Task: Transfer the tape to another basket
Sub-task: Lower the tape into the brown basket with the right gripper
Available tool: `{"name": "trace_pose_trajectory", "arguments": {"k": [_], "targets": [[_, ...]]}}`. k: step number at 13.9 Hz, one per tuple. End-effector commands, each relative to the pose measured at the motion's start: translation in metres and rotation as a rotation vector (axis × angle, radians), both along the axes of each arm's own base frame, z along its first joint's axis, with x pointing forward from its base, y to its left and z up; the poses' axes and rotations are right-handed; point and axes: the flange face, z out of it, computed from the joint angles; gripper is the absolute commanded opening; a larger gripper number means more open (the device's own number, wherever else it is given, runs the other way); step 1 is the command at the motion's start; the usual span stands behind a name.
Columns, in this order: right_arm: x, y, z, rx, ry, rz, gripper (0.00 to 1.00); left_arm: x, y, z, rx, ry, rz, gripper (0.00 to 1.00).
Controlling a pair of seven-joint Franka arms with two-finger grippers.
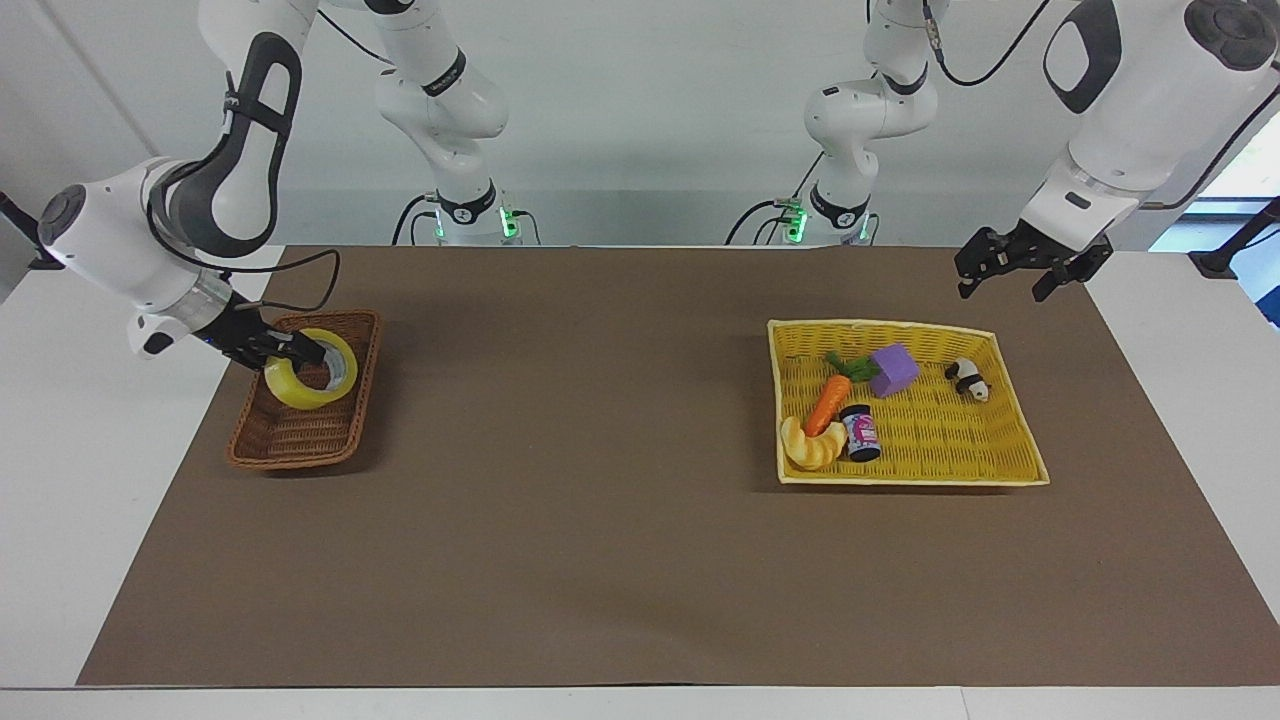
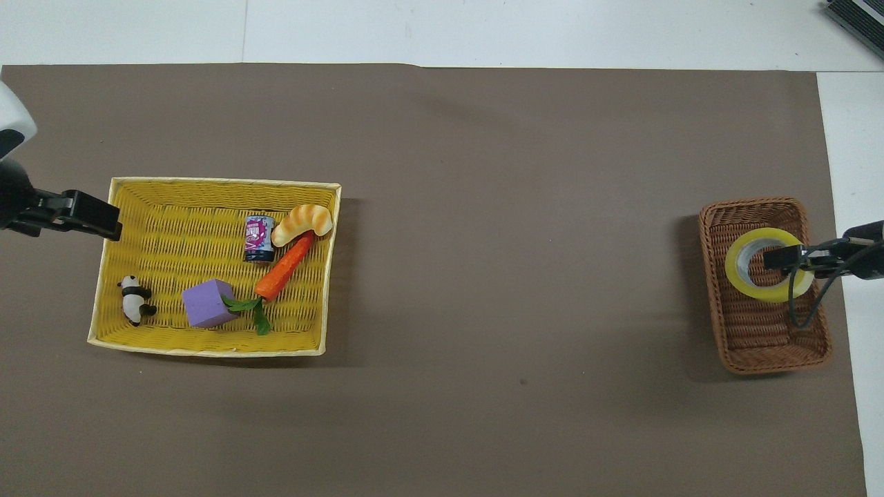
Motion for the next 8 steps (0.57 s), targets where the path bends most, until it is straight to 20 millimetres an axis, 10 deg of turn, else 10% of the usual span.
{"name": "trace_pose_trajectory", "arguments": {"k": [1,6,8], "targets": [[-0.008,0.004,-0.006,-0.015,-0.010,0.021,0.00,-0.008,0.006,0.021,0.028,0.003,-0.046,1.00],[-0.018,-0.001,-0.027,0.000,0.023,0.029,0.00,-0.012,0.008,0.023,0.021,-0.005,-0.032,1.00],[-0.021,-0.014,-0.036,-0.006,0.003,0.052,0.16,-0.012,0.009,0.023,0.021,-0.005,-0.029,1.00]]}}
